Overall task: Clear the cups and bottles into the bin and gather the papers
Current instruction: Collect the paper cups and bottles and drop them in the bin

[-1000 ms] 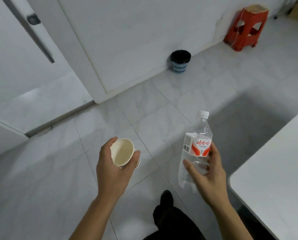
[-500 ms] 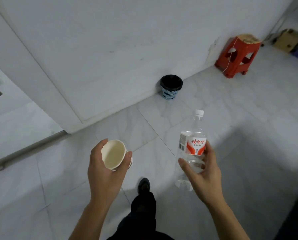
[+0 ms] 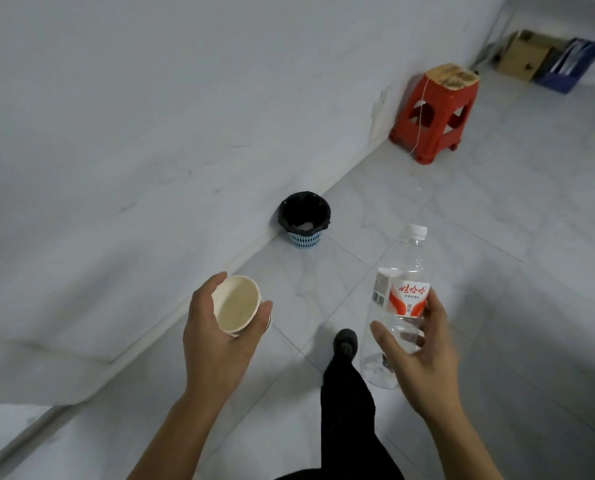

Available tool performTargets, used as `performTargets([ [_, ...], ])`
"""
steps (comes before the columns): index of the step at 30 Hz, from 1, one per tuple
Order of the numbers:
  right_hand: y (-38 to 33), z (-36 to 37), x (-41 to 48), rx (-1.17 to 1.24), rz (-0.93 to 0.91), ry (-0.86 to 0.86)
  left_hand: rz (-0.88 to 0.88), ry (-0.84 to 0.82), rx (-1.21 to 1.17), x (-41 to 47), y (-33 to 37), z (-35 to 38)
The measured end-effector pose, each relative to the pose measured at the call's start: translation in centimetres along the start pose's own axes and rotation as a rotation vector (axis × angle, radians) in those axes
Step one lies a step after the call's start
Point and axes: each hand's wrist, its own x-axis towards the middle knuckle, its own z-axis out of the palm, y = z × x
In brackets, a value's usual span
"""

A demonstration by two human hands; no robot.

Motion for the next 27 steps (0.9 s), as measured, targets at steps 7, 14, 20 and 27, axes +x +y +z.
performTargets([
  [7, -2.2, 3.9, 22.3, -0.065, 0.024, -0.102, -0.085, 0.014, 0.003, 17.6, 2.4, 11.6],
  [14, -8.2, 8.6, 42.7, -0.195, -0.053, -0.21, -0.071, 0.105, 0.036, 34.3, 6.1, 17.9],
  [20, -8.5, 14.9, 54.7, -0.25, 0.008, -0.217, -0.132, 0.006, 0.067, 46.6, 2.7, 24.1],
  [27, -3.5, 23.2, 64.8, -0.256, 0.28, -0.18, -0.259, -0.262, 0.05, 59.1, -5.2, 33.3],
])
